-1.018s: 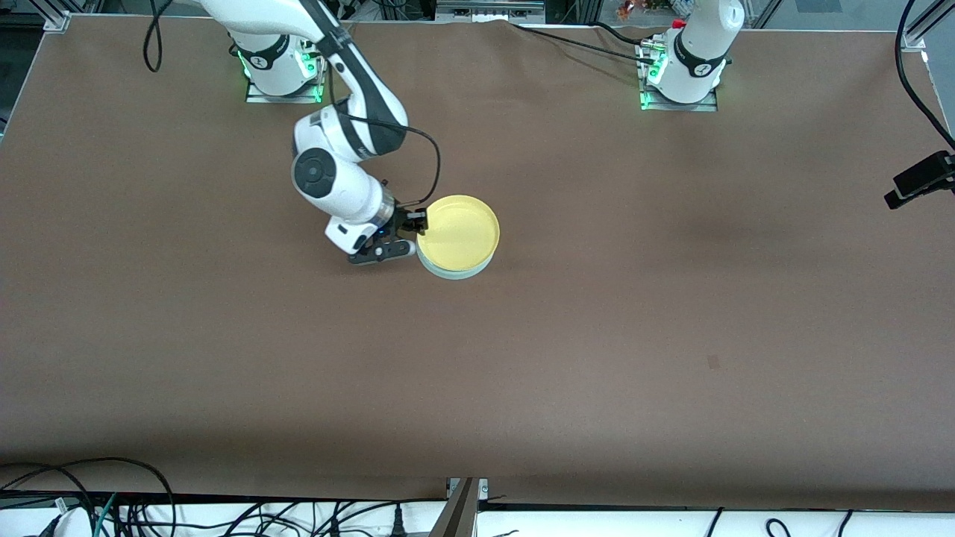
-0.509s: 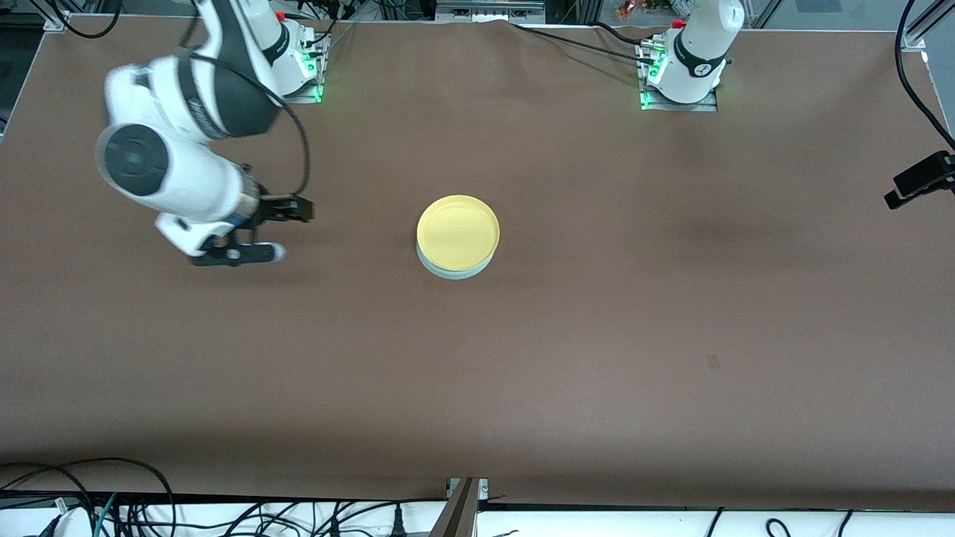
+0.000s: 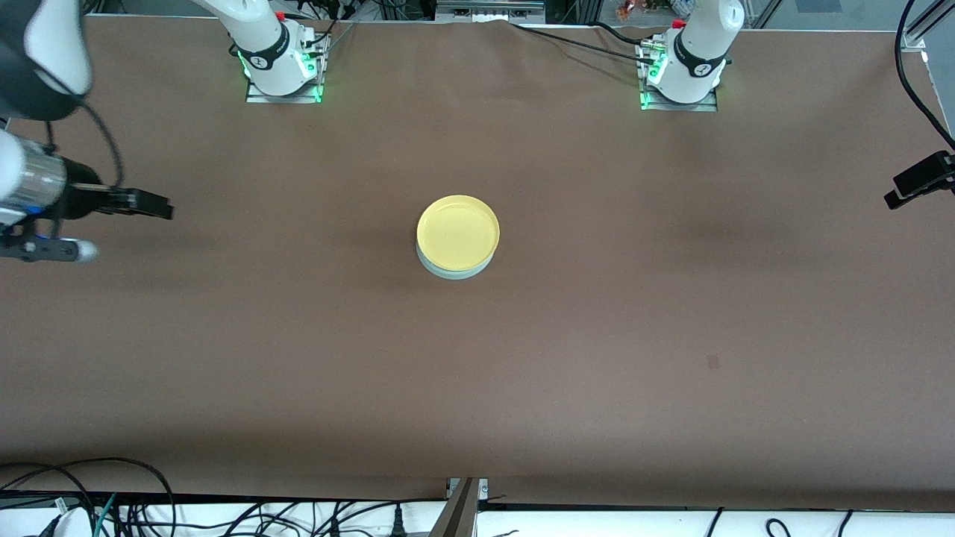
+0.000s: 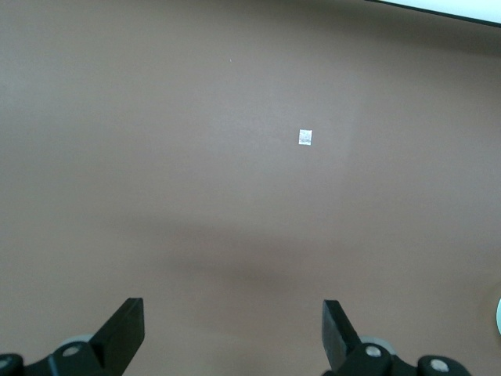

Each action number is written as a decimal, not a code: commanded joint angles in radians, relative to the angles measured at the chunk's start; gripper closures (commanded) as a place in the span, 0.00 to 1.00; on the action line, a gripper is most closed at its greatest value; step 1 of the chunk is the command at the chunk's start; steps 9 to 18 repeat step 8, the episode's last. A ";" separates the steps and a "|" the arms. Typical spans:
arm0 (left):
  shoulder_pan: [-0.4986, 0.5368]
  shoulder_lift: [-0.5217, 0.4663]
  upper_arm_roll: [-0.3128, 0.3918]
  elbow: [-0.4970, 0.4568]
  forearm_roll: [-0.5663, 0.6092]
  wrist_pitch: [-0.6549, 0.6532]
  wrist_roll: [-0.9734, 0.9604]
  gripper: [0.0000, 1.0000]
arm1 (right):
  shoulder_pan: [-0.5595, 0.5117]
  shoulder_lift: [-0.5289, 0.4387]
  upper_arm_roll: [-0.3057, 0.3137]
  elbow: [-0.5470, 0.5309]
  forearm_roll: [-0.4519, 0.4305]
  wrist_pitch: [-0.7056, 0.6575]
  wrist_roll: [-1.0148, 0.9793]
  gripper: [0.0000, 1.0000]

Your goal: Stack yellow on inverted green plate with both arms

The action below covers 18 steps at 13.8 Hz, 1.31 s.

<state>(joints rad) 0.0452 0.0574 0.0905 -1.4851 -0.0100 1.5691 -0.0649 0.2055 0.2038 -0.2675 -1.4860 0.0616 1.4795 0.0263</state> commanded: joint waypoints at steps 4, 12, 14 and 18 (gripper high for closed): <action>0.004 0.009 -0.006 0.023 0.015 -0.006 -0.003 0.00 | -0.224 -0.268 0.217 -0.297 -0.100 0.193 -0.048 0.00; 0.004 0.009 -0.006 0.025 0.015 -0.006 -0.003 0.00 | -0.238 -0.287 0.192 -0.261 -0.053 0.125 -0.043 0.00; 0.004 0.009 -0.006 0.025 0.015 -0.006 -0.003 0.00 | -0.238 -0.287 0.192 -0.261 -0.053 0.125 -0.043 0.00; 0.004 0.009 -0.006 0.025 0.015 -0.006 -0.003 0.00 | -0.238 -0.287 0.192 -0.261 -0.053 0.125 -0.043 0.00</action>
